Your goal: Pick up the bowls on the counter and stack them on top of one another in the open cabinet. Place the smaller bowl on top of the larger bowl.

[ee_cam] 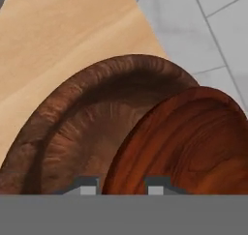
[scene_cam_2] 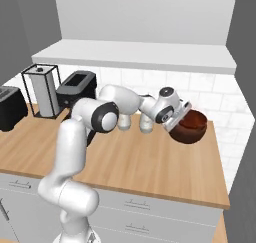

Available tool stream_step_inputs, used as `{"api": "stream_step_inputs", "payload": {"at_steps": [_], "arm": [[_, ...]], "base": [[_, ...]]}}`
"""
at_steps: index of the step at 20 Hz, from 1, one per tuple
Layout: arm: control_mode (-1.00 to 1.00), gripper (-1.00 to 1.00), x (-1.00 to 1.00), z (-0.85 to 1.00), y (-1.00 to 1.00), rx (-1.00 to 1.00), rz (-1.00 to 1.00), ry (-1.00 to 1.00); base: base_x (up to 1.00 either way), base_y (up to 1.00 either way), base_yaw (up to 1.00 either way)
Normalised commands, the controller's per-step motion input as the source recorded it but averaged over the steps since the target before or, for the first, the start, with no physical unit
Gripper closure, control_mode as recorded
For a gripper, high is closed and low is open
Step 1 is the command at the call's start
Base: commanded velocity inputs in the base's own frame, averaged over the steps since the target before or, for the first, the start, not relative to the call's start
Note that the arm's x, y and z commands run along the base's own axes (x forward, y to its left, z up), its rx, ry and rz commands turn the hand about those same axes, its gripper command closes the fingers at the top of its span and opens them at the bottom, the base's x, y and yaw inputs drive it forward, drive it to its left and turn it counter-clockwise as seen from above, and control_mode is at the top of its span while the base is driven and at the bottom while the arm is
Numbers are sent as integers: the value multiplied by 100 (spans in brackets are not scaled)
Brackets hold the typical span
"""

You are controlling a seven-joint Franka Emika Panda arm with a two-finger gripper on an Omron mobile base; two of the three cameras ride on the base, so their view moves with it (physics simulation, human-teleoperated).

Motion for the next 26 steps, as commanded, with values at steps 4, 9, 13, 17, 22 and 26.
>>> {"api": "stream_step_inputs", "payload": {"at_steps": [4, 9, 13, 17, 22, 26], "arm": [[-100, -100, -69, 7, 0, 1, 0, 0], [-100, -100, -84, 5, 32, 0, -2, 0], [-100, -100, -12, -8, 41, -2, -4, 15], [-100, -100, 27, -6, 9, -4, 0, 7], [-100, -100, 58, -12, -4, 0, 0, 9], [-100, -100, 33, -28, -16, 0, 0, 16]], "base": [[0, 0, 0], [0, 0, 0], [0, 0, 0], [0, 0, 0], [0, 0, 0], [0, 0, 0]]}}
